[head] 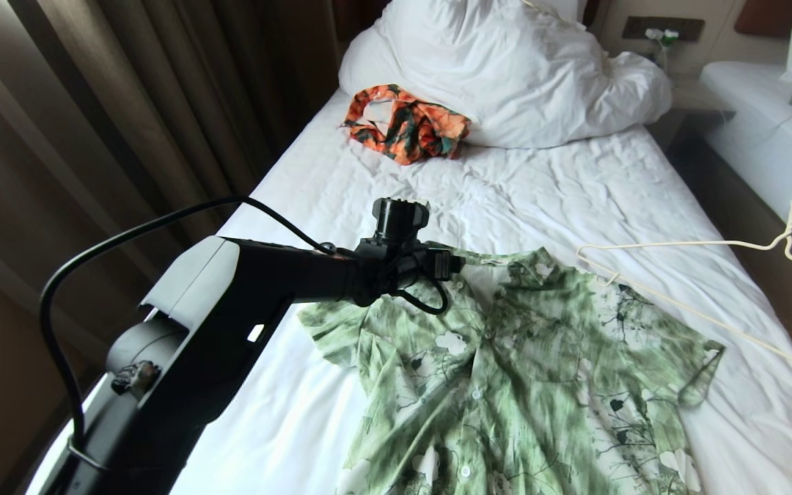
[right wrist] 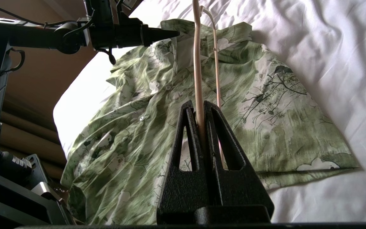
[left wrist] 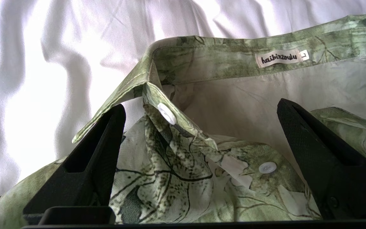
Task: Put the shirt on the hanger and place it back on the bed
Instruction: Lift the shirt and hanger
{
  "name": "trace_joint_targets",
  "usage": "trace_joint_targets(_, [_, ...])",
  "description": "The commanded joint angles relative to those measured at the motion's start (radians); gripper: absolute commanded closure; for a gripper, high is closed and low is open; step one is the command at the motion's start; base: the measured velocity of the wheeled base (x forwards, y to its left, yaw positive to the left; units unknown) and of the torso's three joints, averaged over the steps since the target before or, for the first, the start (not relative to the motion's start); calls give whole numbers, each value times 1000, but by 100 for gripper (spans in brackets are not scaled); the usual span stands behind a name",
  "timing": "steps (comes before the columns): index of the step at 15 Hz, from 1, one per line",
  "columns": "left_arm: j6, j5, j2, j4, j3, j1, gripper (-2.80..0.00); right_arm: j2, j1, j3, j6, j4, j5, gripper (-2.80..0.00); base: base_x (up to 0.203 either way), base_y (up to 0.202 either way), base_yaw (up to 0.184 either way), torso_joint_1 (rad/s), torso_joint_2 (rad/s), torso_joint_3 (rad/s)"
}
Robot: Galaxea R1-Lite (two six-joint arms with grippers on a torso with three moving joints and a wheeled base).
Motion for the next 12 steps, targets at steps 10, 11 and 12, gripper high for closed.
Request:
trace_joint_targets(10, [-3,20,-4,-26,0,1,0,10,33,-5,-1,-5,8,0,0,0,0,0,0,0])
trace_joint_targets(11, [-3,19,-11,-26,0,1,0,12,56,-11,1,-5,8,0,0,0,0,0,0,0])
trace_joint_targets(12, [-6,18,-13,-26,-1,1,0,14,83,-21,4,-4,8,0,0,0,0,0,0,0])
